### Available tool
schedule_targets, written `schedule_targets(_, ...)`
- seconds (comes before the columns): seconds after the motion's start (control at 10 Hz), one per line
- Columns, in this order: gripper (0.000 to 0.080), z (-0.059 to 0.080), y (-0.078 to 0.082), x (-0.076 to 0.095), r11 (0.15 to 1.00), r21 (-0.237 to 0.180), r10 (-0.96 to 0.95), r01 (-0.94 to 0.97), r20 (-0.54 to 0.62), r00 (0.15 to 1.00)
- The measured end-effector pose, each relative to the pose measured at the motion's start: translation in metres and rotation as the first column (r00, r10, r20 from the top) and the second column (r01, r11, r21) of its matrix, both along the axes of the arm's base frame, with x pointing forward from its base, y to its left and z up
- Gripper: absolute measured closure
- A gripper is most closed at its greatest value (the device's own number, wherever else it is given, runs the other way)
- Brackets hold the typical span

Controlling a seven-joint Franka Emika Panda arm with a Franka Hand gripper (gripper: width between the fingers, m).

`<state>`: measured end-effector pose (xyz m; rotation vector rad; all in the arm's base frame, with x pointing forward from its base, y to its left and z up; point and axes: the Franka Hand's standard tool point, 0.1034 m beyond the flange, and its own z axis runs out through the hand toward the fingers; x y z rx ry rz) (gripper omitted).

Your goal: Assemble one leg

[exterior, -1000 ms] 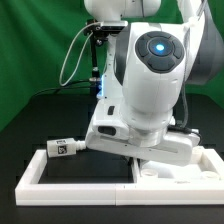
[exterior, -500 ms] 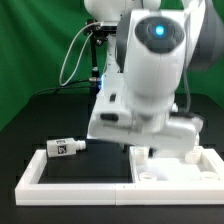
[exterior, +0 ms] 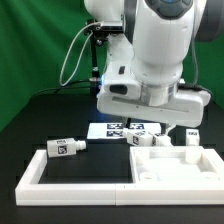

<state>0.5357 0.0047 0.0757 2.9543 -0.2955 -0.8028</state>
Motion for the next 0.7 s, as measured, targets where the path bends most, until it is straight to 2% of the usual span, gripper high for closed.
schedule_targets(0.4, 0.0150, -0.002, 0.002, -0.003, 1.000, 0.000, 0.002, -0.002, -0.005, 1.000)
schedule_targets(0.5, 0.0150, -0.006, 0.010, -0.014, 1.000, -0.010, 0.006, -0.006, -0.010, 1.000)
schedule_targets(0.6, 0.0150, -0.004, 0.026, -0.025, 0.998, -0.016, 0.063, -0.063, -0.004, 0.998)
schedule_targets(0.7, 0.0150, 0.002, 0.035, -0.032, 0.997, -0.016, 0.074, -0.074, 0.010, 0.997)
